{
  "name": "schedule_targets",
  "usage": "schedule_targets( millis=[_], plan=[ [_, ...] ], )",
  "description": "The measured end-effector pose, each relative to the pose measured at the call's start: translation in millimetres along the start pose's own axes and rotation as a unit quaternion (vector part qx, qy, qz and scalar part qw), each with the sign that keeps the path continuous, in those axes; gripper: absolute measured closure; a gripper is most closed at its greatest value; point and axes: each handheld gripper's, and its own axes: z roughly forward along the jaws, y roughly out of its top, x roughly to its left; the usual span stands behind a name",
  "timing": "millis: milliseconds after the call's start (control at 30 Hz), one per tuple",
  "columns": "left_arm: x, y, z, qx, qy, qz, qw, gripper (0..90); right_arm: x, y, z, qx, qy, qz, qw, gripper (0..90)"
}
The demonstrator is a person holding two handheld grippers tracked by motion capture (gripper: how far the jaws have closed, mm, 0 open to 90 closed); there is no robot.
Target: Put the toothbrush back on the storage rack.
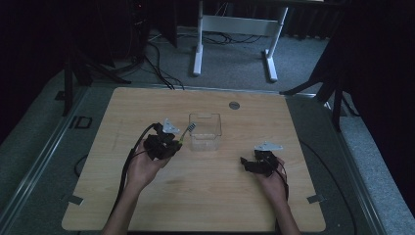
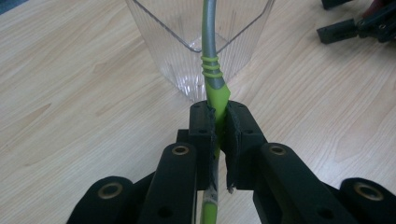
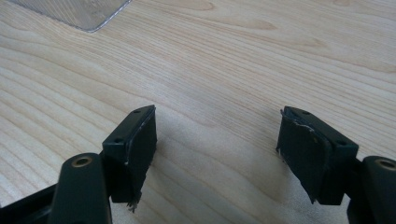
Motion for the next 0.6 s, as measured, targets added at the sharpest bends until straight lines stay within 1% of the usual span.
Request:
schedule_targets(
  millis=[267,467,600],
  plan=[
    [-0.6,1.5,-1.8,-0.015,0.000,-0.007,0.9999,82.1,0.1,0.0,0.0,0.000,0.000,0.000,1.0000,28.3],
    [-1.0,2.7,-2.0,-0.019,-0.001,-0.009,0.9998,82.0,0.1,0.0,0.0,0.000,0.000,0.000,1.0000,28.2],
    [-1.3,3.2,-2.6,-0.026,-0.001,-0.011,0.9996,82.0,0.1,0.0,-0.1,0.000,0.000,0.000,1.0000,28.3]
  ],
)
